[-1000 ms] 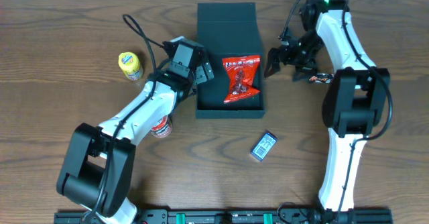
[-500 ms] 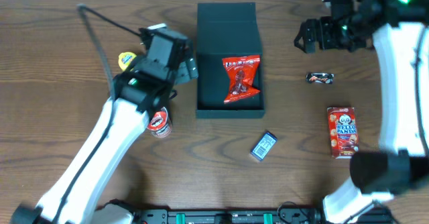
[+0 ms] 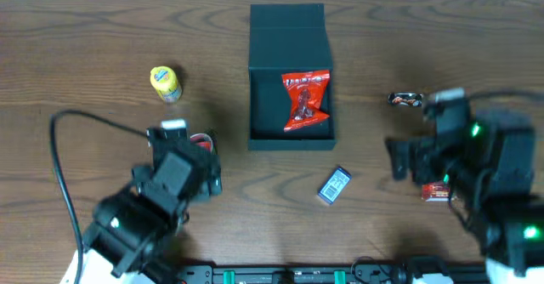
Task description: Pack container
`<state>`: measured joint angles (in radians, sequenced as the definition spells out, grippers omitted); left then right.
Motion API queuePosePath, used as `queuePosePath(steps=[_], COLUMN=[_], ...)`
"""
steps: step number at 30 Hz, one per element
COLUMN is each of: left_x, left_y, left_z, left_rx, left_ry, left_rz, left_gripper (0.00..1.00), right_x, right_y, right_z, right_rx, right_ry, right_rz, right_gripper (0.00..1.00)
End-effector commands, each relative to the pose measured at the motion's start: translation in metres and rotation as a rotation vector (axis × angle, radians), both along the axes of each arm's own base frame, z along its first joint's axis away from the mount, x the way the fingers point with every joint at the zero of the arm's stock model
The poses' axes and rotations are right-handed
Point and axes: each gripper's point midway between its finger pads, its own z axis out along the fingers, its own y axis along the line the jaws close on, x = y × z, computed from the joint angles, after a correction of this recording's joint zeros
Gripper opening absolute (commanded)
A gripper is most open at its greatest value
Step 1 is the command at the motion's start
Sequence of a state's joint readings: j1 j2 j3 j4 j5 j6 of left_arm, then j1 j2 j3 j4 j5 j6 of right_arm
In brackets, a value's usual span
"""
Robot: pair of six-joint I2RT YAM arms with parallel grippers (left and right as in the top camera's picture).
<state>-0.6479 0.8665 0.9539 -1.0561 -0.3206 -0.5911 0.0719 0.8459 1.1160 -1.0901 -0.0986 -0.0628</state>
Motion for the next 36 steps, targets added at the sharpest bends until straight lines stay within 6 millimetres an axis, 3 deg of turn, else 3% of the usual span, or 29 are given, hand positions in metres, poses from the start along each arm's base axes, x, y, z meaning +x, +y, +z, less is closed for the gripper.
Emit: queuePosePath(steps=[1,6,17,26,36], left_x=[-0.016,-0.031,-0.018,0.003,0.021], left_y=[0.003,-0.001,0.008,0.004,-0.004], left_z=[-0.019,-0.054,-0.100,-0.130,-0.148], left_rx=[-0.036,-0.023,0.053,0.054,0.098], left_ry=[0.013,0.047,-0.059,-0.171,-0.182], left_rz=[0.066,0.086,0.125,0.157,0.192], left_gripper=[0.95,0.95,0.95,0.95,0.95], right_x=[-0.013,-0.015,-0.015,-0.009,-0.005], right_y=[-0.005,-0.008,-0.017,-0.017,-0.016], right_z=[-0.024,-0.037,-0.081,-0.086,-0.086], right_rx=[0.041,0.100,0.046,0.043,0.045], right_ry=[0.017,0.027,0.128,0.142,0.132], right_rz=[-0.090,-0.177,-0.218,-0.219,-0.218], right_gripper=[0.99,0.99,0.99,0.99,0.99])
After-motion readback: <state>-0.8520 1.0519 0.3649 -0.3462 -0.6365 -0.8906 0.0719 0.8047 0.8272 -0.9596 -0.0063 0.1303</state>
